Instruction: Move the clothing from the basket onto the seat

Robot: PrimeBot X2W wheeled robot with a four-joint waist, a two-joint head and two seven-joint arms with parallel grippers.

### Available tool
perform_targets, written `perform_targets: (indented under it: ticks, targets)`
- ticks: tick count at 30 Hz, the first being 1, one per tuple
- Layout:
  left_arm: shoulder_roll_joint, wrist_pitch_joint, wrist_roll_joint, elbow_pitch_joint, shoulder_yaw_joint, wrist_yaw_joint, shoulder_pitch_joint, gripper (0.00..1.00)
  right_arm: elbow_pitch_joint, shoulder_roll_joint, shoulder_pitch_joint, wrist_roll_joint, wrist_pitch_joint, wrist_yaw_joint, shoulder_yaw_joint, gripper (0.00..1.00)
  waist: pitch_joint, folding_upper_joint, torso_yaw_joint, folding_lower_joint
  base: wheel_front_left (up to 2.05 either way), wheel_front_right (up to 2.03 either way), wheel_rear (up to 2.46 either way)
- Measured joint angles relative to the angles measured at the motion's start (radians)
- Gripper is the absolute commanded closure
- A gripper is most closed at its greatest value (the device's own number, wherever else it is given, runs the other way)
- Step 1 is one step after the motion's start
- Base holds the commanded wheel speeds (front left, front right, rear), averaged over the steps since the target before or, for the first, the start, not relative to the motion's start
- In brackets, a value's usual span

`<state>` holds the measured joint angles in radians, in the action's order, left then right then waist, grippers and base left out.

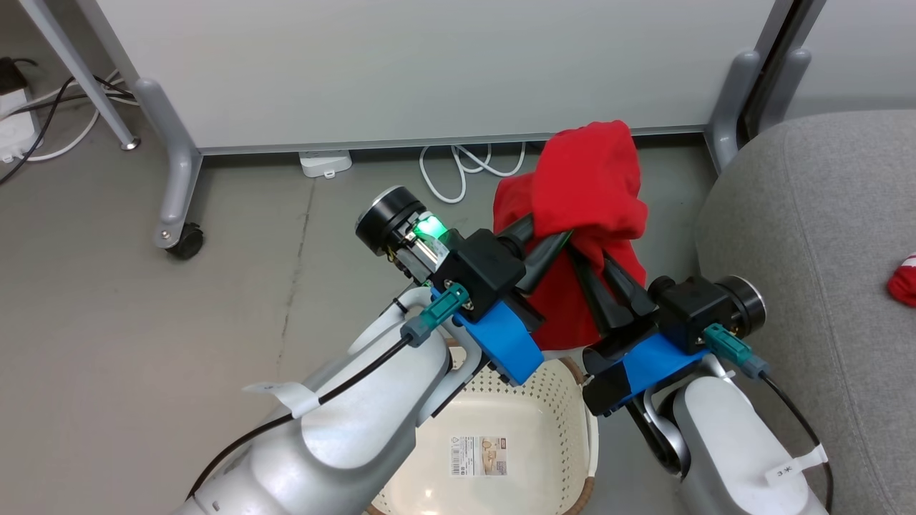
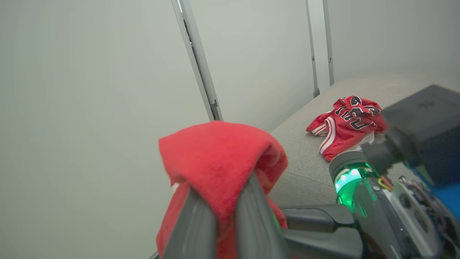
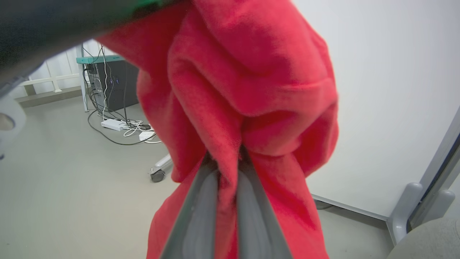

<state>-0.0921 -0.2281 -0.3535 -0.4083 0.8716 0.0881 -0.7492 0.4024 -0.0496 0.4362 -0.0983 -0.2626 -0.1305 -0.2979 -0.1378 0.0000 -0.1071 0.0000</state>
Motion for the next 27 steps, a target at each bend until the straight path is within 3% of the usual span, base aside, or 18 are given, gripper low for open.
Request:
perform_targets:
  ticks: [14,27]
  targets:
    - [-0.006,-0.007,0.000,-0.003,0.008,-0.017,0.000,0.00,0.001,0.000,0.000,-0.009,0.000,0.000,-0.003,1.00,-0.009,0.0000,0.003,0.0000,0.00,0.00,0.00]
    - [-0.028,-0.007,-0.003,0.010,0.022,-0.021,-0.008,0.00,-0.024,0.000,-0.001,0.019,0.000,0.000,0.056,1.00,-0.055,0.0000,0.105,0.0000,0.00,0.00,0.00]
